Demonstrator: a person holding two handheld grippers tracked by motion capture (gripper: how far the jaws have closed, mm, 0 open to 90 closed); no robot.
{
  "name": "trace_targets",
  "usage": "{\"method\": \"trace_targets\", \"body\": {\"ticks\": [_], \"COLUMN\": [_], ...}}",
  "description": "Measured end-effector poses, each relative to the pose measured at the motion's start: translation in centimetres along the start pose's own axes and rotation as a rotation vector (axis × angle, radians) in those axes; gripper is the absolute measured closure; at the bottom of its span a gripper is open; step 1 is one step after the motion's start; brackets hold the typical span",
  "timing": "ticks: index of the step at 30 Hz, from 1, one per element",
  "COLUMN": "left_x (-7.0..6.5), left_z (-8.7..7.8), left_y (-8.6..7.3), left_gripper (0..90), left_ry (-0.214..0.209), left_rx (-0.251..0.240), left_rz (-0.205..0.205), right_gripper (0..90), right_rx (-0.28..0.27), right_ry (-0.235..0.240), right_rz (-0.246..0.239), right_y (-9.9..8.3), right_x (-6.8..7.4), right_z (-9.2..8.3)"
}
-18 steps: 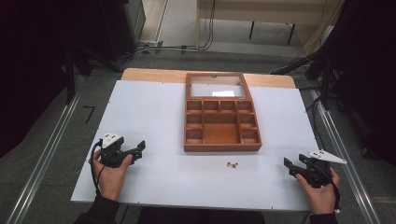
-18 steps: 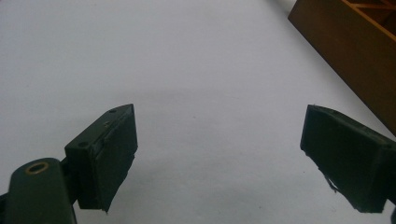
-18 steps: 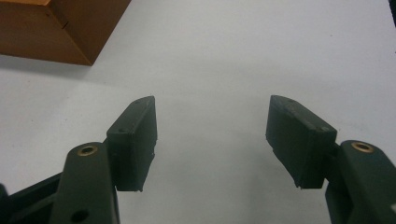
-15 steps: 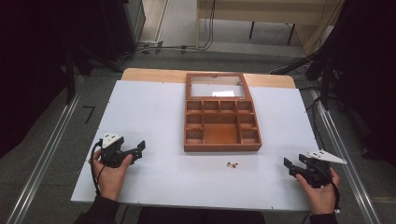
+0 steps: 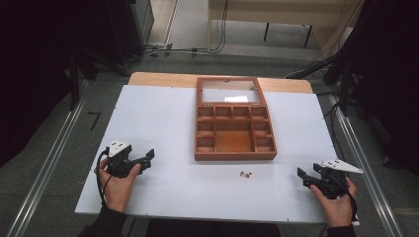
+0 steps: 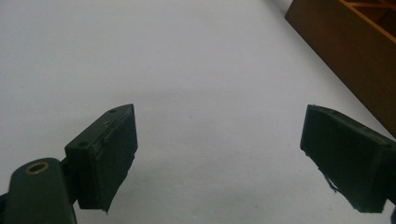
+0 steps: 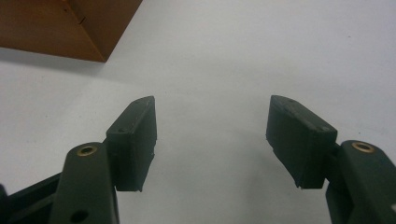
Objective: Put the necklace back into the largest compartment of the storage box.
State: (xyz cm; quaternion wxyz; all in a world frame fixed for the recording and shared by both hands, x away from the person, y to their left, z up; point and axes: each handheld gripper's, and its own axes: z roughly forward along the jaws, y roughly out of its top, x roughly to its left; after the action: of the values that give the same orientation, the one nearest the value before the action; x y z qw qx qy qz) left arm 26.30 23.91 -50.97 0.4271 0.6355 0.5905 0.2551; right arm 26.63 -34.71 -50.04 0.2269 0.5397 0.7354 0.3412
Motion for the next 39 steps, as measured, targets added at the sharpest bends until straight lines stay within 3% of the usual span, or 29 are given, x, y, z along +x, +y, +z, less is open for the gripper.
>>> {"method": "trace_targets", "body": {"ticks": [39], "left_x": [-0.1], "left_z": [0.1], "left_y": [-0.1], "left_gripper": [11.6], "left_ry": [-0.006], "left_rx": [0.002], "left_rz": [0.007], "right_gripper": [30.3], "right_rx": [0.011], "right_ry": [0.037], "right_rz": [-0.065], "right_y": [0.4], "right_x": [2.4], "right_z": [0.9]}}
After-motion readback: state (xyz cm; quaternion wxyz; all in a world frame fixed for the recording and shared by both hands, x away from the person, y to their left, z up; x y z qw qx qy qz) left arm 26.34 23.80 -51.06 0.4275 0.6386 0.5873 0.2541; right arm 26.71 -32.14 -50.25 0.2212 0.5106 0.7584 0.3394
